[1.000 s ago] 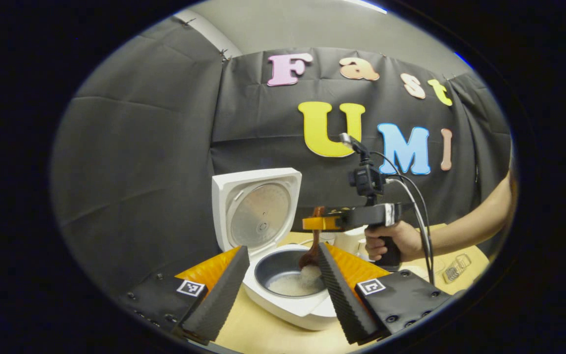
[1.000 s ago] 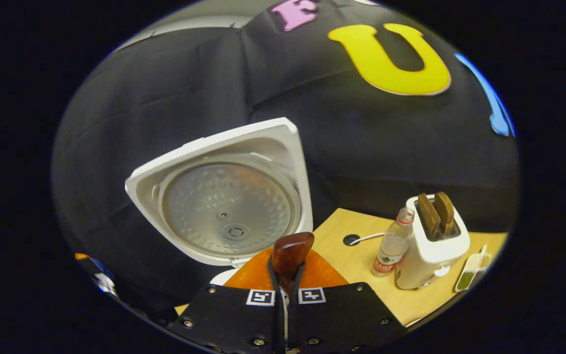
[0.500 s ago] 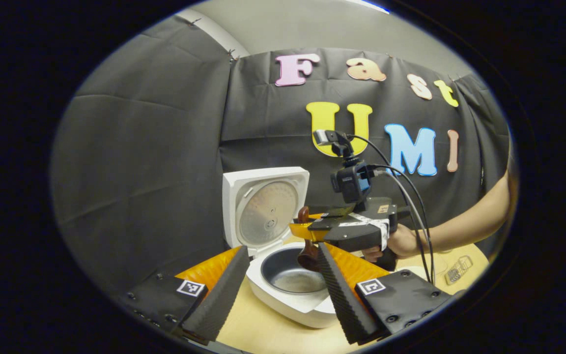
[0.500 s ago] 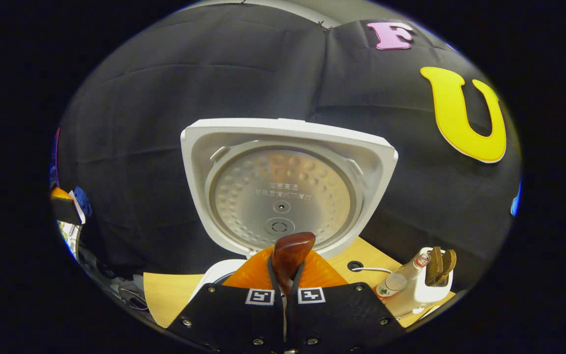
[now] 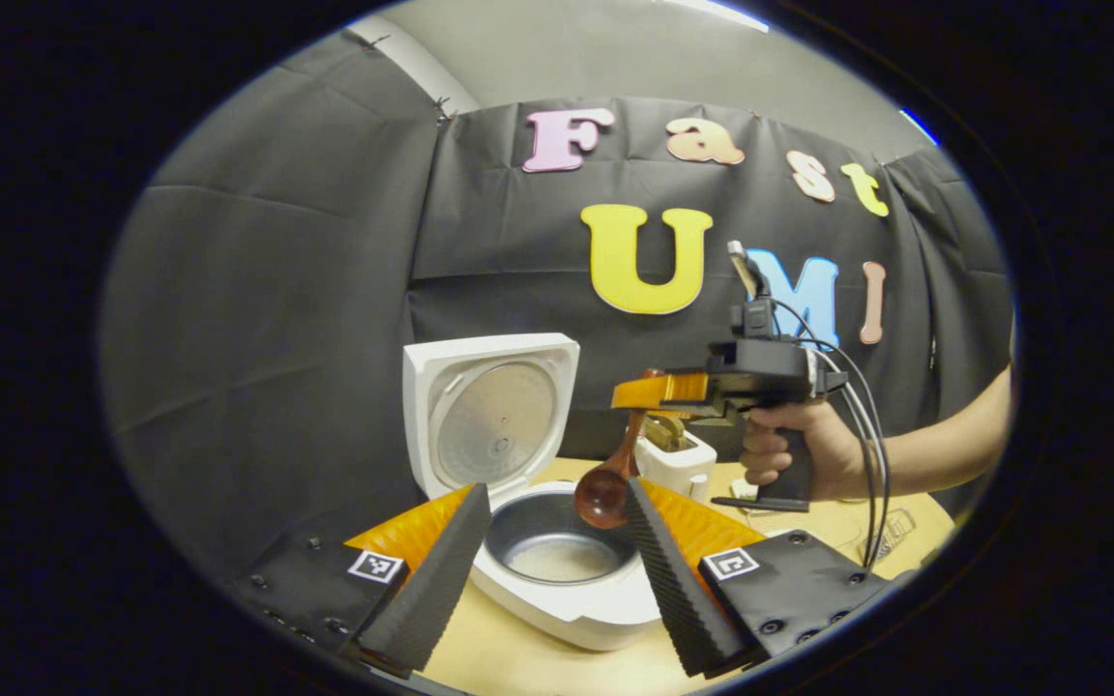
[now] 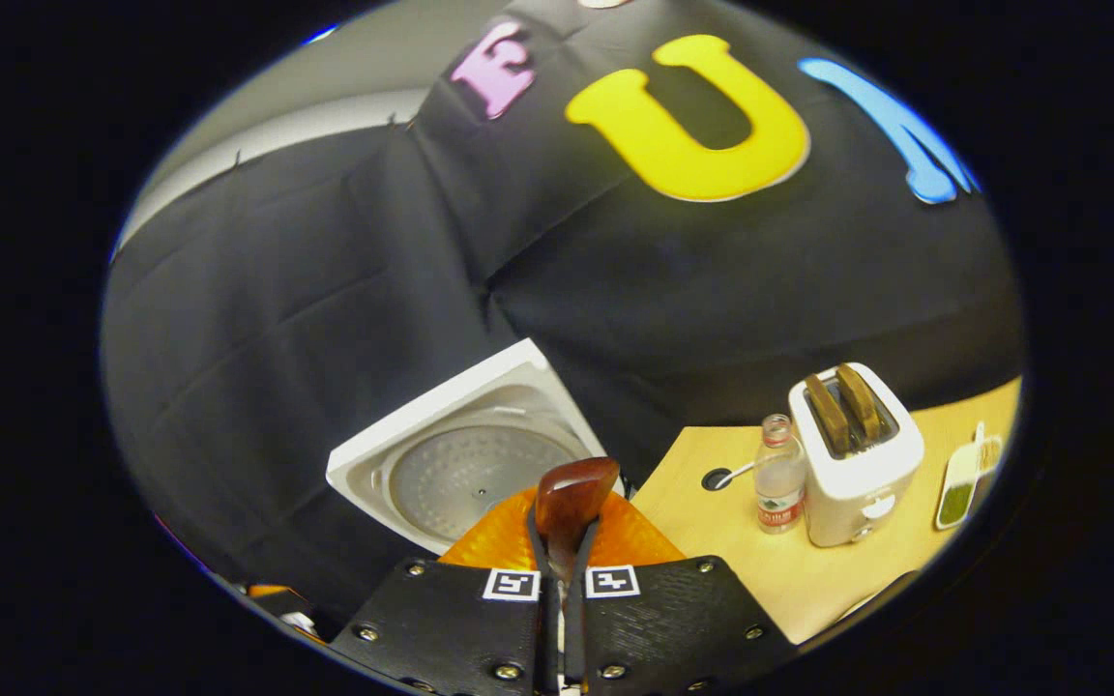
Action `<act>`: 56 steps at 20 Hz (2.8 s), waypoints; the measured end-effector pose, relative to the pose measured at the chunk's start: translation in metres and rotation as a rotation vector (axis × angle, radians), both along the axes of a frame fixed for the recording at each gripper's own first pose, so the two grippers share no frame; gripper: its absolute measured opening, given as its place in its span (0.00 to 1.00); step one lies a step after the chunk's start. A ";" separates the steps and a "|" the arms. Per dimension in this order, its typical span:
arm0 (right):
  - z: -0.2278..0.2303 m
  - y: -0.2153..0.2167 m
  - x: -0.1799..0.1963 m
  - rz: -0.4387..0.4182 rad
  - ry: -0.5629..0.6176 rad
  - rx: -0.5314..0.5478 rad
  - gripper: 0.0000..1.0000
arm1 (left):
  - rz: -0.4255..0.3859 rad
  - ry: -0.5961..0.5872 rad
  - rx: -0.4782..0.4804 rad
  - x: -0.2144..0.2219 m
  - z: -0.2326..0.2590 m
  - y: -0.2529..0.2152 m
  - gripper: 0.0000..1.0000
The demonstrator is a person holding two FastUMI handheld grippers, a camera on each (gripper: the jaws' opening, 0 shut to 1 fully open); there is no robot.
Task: Close the left gripper, press the button to open the rice cooker; take a wooden spoon from the chopstick holder with the right hand, scoop a spoonful of rice and pour it into the rice cooker, then put the wooden spoon back into the chopstick holder.
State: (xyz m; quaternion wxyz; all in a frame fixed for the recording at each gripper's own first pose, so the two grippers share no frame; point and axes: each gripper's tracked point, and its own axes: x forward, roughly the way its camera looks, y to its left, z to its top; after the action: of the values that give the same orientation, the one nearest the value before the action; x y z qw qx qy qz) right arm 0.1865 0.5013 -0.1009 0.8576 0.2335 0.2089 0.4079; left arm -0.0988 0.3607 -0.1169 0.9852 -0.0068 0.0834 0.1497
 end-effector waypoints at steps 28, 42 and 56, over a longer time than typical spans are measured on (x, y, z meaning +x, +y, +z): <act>0.004 -0.353 -0.043 -0.495 0.207 0.267 0.03 | -0.306 -0.040 0.008 0.083 0.022 -0.173 1.00; -0.048 -0.515 -0.063 -0.741 0.182 0.087 0.03 | -0.302 -0.018 0.027 0.108 0.025 -0.214 0.97; -0.173 -0.532 -0.074 -0.751 0.181 -0.355 0.03 | -0.249 0.021 0.023 0.100 0.021 -0.213 0.97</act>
State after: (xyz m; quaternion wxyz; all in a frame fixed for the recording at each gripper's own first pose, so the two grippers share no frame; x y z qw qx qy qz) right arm 0.1126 -0.0308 -0.2740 0.9517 0.1769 0.2510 0.0027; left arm 0.0015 0.1481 -0.0957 0.9952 0.0165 0.0920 0.0273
